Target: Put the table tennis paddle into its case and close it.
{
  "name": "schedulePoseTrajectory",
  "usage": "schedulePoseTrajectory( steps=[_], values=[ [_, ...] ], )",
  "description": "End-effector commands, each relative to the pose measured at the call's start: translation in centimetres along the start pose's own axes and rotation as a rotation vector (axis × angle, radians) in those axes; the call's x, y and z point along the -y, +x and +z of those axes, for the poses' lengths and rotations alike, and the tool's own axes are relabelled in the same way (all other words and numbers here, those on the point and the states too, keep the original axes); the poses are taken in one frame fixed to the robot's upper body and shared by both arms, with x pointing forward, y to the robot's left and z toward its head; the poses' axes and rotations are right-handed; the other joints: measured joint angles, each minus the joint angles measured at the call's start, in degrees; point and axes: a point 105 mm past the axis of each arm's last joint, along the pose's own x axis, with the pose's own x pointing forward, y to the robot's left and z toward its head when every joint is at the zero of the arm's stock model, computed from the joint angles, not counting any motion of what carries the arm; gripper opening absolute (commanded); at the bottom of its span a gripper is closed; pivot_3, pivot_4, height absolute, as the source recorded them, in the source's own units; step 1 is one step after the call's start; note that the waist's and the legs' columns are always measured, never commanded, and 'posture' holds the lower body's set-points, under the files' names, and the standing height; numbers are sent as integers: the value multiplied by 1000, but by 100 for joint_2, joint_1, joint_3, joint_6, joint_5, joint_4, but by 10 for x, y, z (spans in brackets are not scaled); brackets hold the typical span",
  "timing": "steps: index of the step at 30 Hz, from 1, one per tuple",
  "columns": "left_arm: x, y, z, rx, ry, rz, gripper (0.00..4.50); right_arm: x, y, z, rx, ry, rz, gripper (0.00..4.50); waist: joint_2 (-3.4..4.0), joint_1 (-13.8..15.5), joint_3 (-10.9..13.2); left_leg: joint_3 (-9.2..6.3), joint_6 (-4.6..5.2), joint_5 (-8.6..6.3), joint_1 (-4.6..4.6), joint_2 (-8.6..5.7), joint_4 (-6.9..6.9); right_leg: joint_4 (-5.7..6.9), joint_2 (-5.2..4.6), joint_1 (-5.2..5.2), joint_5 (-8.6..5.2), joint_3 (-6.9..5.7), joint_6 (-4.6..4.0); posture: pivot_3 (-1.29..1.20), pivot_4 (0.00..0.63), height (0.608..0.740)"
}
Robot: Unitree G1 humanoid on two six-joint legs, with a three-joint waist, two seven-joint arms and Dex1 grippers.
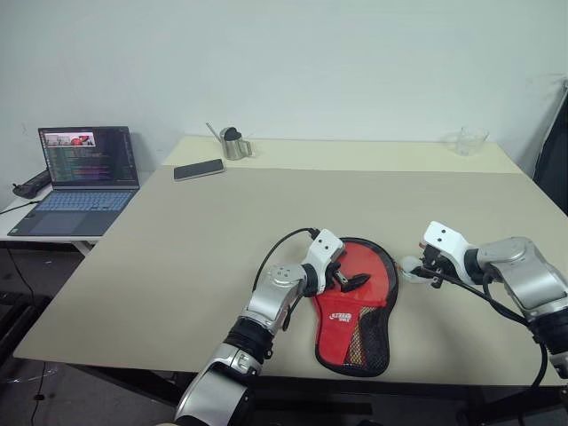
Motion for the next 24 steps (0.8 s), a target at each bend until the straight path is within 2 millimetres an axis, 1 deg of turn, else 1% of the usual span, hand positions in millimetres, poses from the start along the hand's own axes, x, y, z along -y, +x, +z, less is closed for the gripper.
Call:
schedulePoseTrajectory(
  steps=[1, 8, 14, 16, 18, 20, 24],
  values=[
    [0, 1, -5, -23, -3, -5, 4500, -6, -10, -8, -27, -57, 58, 331, 0, 1, 0, 0, 0, 0, 0, 0, 0, 0, 0, 0, 0, 0, 0, 0, 150, 740],
    [2, 2, -5, -26, -5, -10, 4500, -39, -25, -15, -29, -148, 239, 330, -1, 6, 0, -1, -1, 0, 2, 2, 1, -1, 0, 5, -1, -1, 2, 0, 150, 740],
    [3, 3, -7, -34, -2, -15, 4500, -66, -33, -10, 9, -160, 367, 330, -2, 4, 1, -2, -1, 0, 5, 3, 1, 0, 0, 7, -2, -1, 4, 0, 150, 740],
    [4, 4, -7, -35, -2, -17, 4500, -77, -36, -11, 12, -167, 413, 330, -2, 5, 1, -2, -1, -1, 5, 3, 1, 0, -1, 8, -2, -1, 4, 0, 150, 740],
    [5, 4, -7, -37, -3, -21, 4500, -92, -38, -12, 12, -177, 476, 330, -3, 6, 1, -3, -1, -1, 5, 3, 2, 0, -1, 8, -2, -1, 4, 0, 150, 740],
    [5, 5, -7, -38, -4, -23, 4500, -101, -39, -13, 10, -184, 510, 330, -3, 9, 1, -4, -1, -1, 5, 3, 2, 0, -2, 9, -3, -2, 5, 0, 150, 740],
    [7, 6, -9, -47, -3, -35, 4500, -125, -41, -10, 35, -192, 608, 330, -4, 18, 1, -6, -2, -1, 5, 2, 2, -1, -3, 11, -4, -4, 6, 0, 150, 740]
  ],
)
